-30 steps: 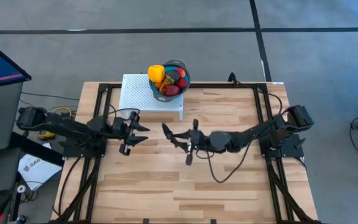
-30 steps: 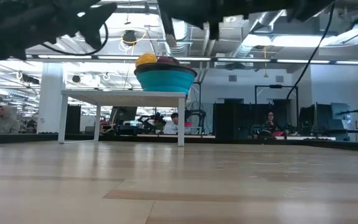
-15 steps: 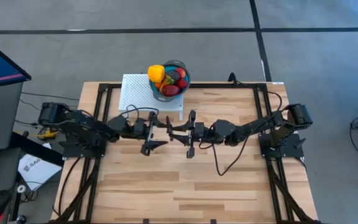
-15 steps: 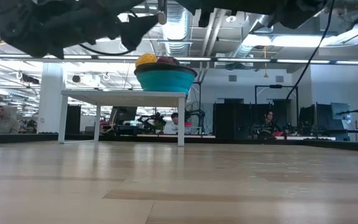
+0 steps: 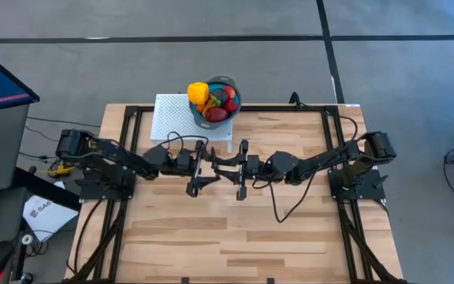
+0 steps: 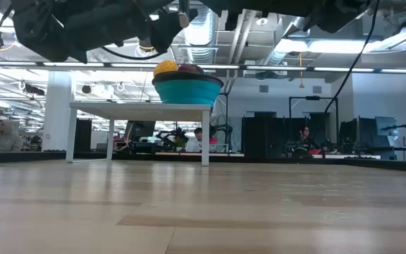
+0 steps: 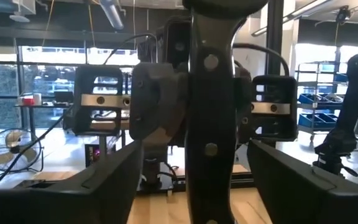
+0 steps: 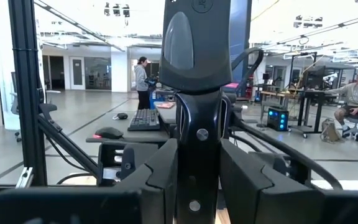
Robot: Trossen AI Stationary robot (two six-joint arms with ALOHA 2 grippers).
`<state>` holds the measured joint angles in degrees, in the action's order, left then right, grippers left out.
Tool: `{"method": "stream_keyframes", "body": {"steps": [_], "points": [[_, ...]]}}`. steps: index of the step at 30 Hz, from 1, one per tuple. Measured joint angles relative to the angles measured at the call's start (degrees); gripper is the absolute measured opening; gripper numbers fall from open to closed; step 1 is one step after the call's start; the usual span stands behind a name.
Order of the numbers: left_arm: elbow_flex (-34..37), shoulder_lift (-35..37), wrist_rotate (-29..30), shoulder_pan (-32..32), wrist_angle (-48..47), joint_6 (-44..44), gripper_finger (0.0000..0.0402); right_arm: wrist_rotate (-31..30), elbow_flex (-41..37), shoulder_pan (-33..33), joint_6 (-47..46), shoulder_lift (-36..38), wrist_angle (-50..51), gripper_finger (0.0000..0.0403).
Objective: Pick & Place Fruit
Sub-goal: Put the black knife on the shelf
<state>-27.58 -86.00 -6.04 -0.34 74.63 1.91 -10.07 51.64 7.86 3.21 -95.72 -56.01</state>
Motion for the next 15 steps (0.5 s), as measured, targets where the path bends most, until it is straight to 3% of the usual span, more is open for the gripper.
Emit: {"method": "stream_keyframes", "body": {"steps": [6,12,15], "points": [[-0.3,-0.1,0.0,0.0,0.0,0.0,0.0205,0.0,0.0,0.0,0.0,0.0,0.0,0.0099],[-0.2,-0.1,-0.1,0.0,-0.5,0.0,0.0093,0.0,0.0,-0.2,0.0,0.1,0.2,0.0146],[-0.2,0.0,0.0,0.0,-0.6,-0.1,0.0092,0.0,0.0,-0.1,1.3,0.2,0.5,0.0185]]}}
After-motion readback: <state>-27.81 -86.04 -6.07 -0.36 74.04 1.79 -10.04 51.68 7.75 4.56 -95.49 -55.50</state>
